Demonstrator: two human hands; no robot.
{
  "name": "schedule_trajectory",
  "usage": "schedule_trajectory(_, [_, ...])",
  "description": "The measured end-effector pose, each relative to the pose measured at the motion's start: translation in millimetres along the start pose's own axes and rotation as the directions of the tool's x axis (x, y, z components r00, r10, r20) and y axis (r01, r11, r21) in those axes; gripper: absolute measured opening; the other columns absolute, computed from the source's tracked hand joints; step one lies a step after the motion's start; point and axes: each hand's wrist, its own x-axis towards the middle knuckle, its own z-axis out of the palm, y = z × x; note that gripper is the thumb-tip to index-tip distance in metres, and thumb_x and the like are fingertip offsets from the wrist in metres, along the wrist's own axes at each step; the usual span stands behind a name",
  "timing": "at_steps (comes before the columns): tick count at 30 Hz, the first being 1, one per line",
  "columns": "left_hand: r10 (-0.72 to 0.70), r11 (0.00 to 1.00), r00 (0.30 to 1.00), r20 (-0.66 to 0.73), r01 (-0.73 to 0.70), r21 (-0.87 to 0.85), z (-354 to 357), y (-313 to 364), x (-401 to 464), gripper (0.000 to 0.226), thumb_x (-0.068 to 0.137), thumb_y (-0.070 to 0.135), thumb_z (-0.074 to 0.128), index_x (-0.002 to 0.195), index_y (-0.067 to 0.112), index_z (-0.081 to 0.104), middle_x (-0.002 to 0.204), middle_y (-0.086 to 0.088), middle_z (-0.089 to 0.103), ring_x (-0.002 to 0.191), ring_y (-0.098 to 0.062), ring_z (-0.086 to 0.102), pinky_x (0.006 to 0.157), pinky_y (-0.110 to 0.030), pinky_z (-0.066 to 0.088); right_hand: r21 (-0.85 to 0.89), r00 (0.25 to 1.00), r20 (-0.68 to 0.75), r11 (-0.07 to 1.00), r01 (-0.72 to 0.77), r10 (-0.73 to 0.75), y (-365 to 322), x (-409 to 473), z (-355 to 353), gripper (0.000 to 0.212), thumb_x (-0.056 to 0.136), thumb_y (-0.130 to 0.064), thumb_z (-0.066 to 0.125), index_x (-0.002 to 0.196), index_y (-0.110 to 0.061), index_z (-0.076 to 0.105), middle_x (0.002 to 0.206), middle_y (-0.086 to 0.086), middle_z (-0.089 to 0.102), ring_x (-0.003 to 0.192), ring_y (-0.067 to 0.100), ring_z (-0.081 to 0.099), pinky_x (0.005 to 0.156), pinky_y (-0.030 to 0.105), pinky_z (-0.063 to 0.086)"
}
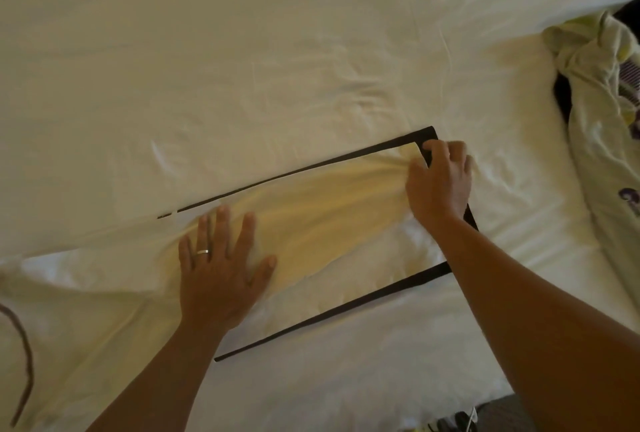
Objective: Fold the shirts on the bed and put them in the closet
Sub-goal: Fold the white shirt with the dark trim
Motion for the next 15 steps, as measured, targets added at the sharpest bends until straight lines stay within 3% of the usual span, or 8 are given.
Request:
schedule_trajectory(2, [-0.001, 1.000, 1.000, -0.001, 0.000, -0.007, 3.4, 0.5, 0.5, 0.078, 0.096, 0.069, 0.029, 0.160, 0.024, 0.029, 0.168, -0.016, 0.017, 0.150, -0.045, 0.025, 0.115, -0.066, 0.020, -0.132, 0.982, -0.045, 0.975, 0.177, -0.184, -11.0, -19.2, 2.7, 0.037, 0.096, -0.028, 0.055, 0.132, -0.019, 0.054, 0.140, 0.008, 0.046, 0.123, 0.032, 0.045, 0.098, 0.047, 0.040])
schedule_trajectory(3, [-0.002, 1.000, 1.000, 0.005, 0.002, -0.012, 4.9, 0.9, 0.7, 0.078, 0.096, 0.069, 0.028, 0.161, 0.024, 0.029, 0.169, -0.016, 0.016, 0.150, -0.045, 0.025, 0.115, -0.066, 0.020, -0.159, 0.958, 0.020, 0.945, 0.286, -0.286, -18.5, -32.3, 6.3, 0.041, 0.098, -0.034, 0.052, 0.137, -0.019, 0.051, 0.148, 0.009, 0.043, 0.130, 0.034, 0.042, 0.102, 0.049, 0.038])
schedule_trajectory(6, [-0.015, 0.999, 0.998, 0.069, 0.018, -0.048, 5.8, -0.9, 1.4, 0.081, 0.094, 0.071, 0.024, 0.162, 0.027, 0.025, 0.170, -0.013, 0.012, 0.153, -0.043, 0.018, 0.117, -0.066, 0.017, -0.236, 0.798, 0.433, 0.802, 0.548, -0.418, -28.8, -64.7, 27.9, 0.059, 0.105, -0.054, 0.025, 0.158, -0.027, 0.022, 0.169, 0.006, 0.002, 0.154, 0.032, 0.007, 0.119, 0.054, 0.017])
schedule_trajectory(8, [-0.029, 0.997, 0.995, 0.097, 0.035, -0.066, 6.4, -1.8, 1.8, 0.082, 0.093, 0.073, 0.023, 0.162, 0.030, 0.023, 0.171, -0.011, 0.008, 0.154, -0.041, 0.013, 0.118, -0.066, 0.015, -0.275, 0.779, 0.498, 0.782, 0.559, -0.381, -16.3, -65.6, 34.8, 0.066, 0.103, -0.063, 0.013, 0.160, -0.034, -0.001, 0.167, 0.002, -0.020, 0.154, 0.030, -0.013, 0.123, 0.054, 0.003])
schedule_trajectory(10, [-0.036, 0.996, 0.994, 0.102, 0.044, -0.076, 7.4, -1.3, 2.7, 0.082, 0.092, 0.073, 0.025, 0.162, 0.030, 0.023, 0.171, -0.011, 0.008, 0.154, -0.040, 0.012, 0.118, -0.065, 0.015, -0.307, 0.825, 0.467, 0.816, 0.490, -0.319, 2.7, -57.3, 33.6, 0.070, 0.100, -0.070, 0.010, 0.158, -0.039, -0.014, 0.164, 0.001, -0.029, 0.152, 0.028, -0.022, 0.123, 0.050, -0.004])
schedule_trajectory(15, [-0.034, 0.994, 0.992, 0.119, 0.046, -0.098, 6.1, -3.2, 3.3, 0.083, 0.091, 0.075, 0.025, 0.162, 0.032, 0.022, 0.170, -0.011, 0.009, 0.154, -0.041, 0.013, 0.118, -0.065, 0.015, -0.356, 0.827, 0.474, 0.794, 0.493, -0.302, 10.4, -45.0, 26.6, 0.076, 0.095, -0.077, 0.013, 0.157, -0.042, -0.013, 0.165, -0.002, -0.028, 0.153, 0.027, -0.021, 0.123, 0.049, -0.001])
